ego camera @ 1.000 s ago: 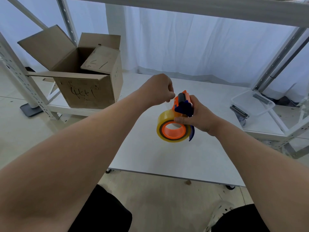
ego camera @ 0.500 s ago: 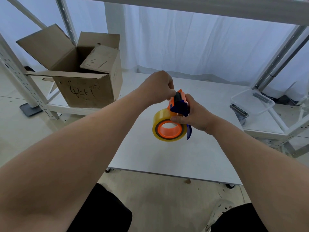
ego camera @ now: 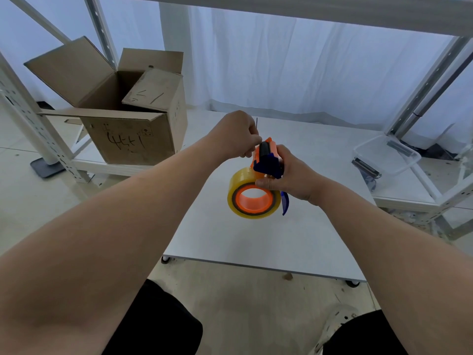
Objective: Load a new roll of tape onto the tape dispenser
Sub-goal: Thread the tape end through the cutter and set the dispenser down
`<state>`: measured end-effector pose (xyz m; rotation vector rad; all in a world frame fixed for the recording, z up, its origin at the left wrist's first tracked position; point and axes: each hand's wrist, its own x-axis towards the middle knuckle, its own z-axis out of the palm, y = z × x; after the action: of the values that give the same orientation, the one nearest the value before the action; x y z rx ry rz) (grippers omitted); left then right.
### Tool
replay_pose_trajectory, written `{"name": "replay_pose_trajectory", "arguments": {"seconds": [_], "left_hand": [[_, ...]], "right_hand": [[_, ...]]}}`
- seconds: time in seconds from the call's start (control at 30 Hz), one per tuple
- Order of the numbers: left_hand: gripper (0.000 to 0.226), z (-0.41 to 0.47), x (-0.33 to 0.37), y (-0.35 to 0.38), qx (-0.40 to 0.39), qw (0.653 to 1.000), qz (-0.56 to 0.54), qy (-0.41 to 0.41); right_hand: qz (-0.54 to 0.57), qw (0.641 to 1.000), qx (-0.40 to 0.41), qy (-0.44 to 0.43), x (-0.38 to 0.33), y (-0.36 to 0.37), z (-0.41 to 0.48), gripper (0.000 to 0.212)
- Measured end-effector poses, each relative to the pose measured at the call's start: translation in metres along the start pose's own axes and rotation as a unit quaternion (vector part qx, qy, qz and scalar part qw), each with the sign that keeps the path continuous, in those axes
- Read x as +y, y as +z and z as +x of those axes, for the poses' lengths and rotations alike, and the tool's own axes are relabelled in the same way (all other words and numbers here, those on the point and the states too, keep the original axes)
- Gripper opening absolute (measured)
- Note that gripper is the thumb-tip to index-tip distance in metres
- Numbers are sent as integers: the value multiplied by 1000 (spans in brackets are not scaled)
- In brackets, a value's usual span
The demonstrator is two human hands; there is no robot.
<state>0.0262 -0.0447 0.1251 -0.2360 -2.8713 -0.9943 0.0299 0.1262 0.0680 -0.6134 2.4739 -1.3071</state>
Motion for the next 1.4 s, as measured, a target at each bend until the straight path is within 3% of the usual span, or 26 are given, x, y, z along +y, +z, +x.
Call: {"name": "replay_pose_trajectory", "arguments": {"seconds": [0.23,0.6,0.73,0.9,1.03,1.17,1.33,1.4], "left_hand": [[13,-4,2,-2,-18,998,-50,-24],[15,-10,30,-9,-46,998,4,-42],[15,-15,25,-10,-27,996,-43,-69],[12,-13,22,-11,-5,991,-105,-89],[10,-17,26,-13,-33,987,-138,-76],[10,-19,27,-13,-41,991,-103,-76],[7,-21,18,-12,-86,987,-61,-122],[17,-20,15,-12,-90,983,-80,-141]], "right_hand": [[-7,1000,-10,7,1,1,1,69],[-47,999,17,-21,2,-1,-1,69],[-81,996,6,-38,2,-2,-3,72],[-35,998,15,-47,1,-2,-2,67],[-36,998,19,-37,6,-6,-1,65],[-82,996,16,-33,10,-9,0,67],[-207,974,80,-40,13,-12,-1,67],[-210,972,90,-49,13,-12,-1,69]]}}
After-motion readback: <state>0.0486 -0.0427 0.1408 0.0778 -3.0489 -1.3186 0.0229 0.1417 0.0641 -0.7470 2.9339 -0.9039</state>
